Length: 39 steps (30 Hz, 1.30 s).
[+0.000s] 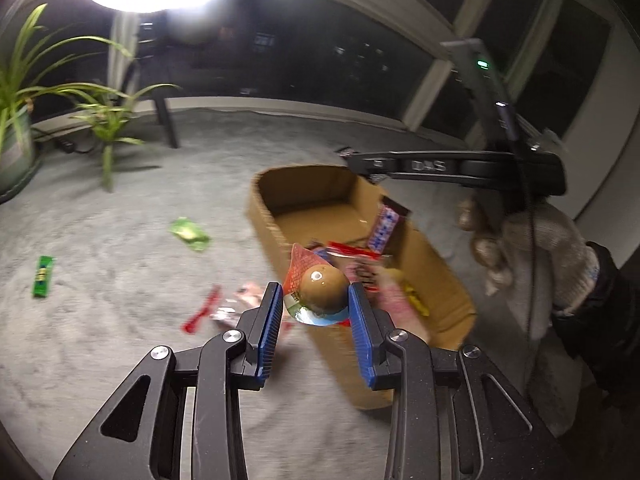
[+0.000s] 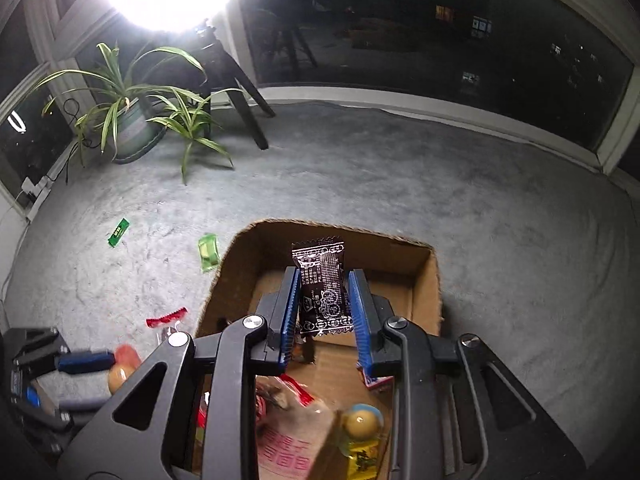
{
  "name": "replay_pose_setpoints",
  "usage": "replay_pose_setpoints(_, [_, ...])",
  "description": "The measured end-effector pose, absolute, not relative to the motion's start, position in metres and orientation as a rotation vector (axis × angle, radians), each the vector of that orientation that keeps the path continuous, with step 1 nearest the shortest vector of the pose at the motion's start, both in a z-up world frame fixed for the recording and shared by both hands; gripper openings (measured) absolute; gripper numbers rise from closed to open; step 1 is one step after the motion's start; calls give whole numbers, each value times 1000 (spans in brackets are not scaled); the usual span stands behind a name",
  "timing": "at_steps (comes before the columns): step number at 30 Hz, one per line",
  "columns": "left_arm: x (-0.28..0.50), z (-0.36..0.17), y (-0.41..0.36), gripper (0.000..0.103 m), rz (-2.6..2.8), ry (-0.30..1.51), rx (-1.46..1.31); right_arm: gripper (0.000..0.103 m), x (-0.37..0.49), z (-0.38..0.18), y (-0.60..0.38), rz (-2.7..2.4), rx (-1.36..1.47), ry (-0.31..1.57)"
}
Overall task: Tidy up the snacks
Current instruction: 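Carry the egg snack and chocolate packet over the box and open both tools, then move both tools back over the last green packets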
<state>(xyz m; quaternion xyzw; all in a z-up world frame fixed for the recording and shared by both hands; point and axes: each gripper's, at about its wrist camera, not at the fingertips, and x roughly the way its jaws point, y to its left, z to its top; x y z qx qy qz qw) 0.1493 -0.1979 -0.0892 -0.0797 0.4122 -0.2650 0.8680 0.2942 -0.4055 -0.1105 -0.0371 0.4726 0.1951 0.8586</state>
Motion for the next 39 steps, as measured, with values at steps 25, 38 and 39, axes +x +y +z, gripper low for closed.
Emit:
replay_pose_setpoints(25, [133,-102,-254,47,-603,932,-111,70,280,-112,-433,373,-2,1002])
replay_pose_setpoints(38, [129,-97,-197,47,-521,912,-158,70,271,-100,-394,435,12,996])
replay_pose_setpoints(39, [129,-96,-191,47,-513,912,-161,70,270,-98,-390,439,18,996])
